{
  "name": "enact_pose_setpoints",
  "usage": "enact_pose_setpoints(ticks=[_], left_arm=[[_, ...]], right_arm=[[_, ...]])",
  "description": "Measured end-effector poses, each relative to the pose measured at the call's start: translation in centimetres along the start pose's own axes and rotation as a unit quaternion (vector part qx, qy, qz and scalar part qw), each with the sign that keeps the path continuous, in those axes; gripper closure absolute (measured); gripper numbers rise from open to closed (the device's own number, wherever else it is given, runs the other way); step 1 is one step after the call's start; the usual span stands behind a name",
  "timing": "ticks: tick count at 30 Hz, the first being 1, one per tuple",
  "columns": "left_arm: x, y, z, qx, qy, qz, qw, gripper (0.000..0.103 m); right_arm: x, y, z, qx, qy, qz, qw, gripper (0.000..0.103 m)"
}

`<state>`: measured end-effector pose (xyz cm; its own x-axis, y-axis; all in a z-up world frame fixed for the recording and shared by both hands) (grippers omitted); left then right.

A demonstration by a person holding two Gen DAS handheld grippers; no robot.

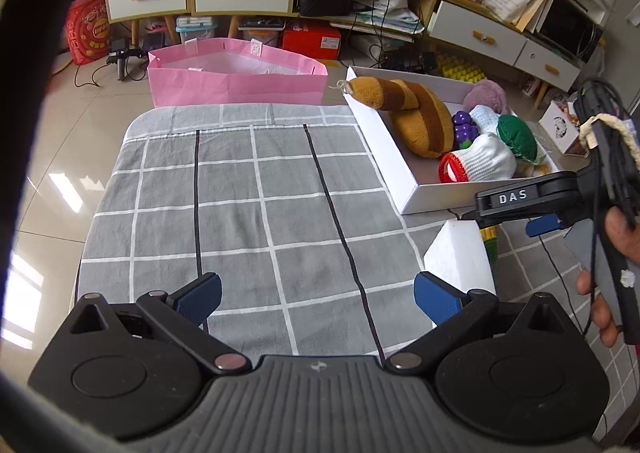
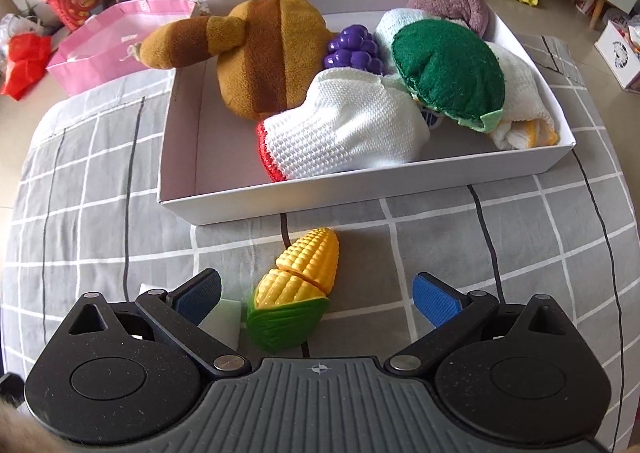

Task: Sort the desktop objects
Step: 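Close the right gripper on the yellow corn toy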

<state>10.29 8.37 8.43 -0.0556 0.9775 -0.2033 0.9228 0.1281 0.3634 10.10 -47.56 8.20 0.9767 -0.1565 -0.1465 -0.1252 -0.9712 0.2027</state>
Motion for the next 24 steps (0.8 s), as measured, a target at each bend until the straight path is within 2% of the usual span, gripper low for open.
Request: enact_pose_setpoints(ticks=[7,9,10,11,13,17,24], left_arm=[[1.4,0.4,-0.7,-0.008,-0.02,-0.019,0.9996,0.001],[1.6,0.3,-0.7,-0.007,-0.028,-0.016,0.9995,0.001],[1.7,0.3,-0.8,-0.008,-0.029,-0.016,0.9994,0.001],[1.7,0.4,-0.9,-0.009,-0.03,-0.015,0.9994,0.001],[1.8,0.4,-1.0,-0.011,-0.032,-0.015,0.9993,0.001],[2.0,0.4,-1.2,-0.014,-0.036,-0.016,0.9991,0.001],[2.3,0.5,-1.1,-0.014,-0.036,-0.019,0.9991,0.001]], right_arm=[[1.1,1.0,1.9,0.037,-0.003,0.04,0.998,0.006],[1.5,1.0,2.4,0.046,-0.005,0.044,0.998,0.014],[1.6,0.9,2.6,0.051,-0.01,0.045,0.998,0.027],[1.8,0.7,2.8,0.056,-0.011,0.047,0.997,0.035],[2.0,0.5,3.0,0.06,-0.015,0.044,0.997,0.036],[2.0,0.3,2.9,0.064,-0.023,0.042,0.997,0.051],[1.8,-0.5,2.8,0.071,-0.015,0.042,0.996,0.052]])
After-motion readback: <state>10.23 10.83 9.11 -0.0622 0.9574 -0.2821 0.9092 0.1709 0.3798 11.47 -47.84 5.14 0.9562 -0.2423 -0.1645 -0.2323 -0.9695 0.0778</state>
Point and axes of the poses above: each gripper's, at about its wrist camera, not at the fingertips, and z roughly the way its jaws point, x to its left, y to its top, the point moved 4 cm from there along z, roughly the way its jaws point, and after that the axes turned 13 degrees about x, right-handed, at the moved point
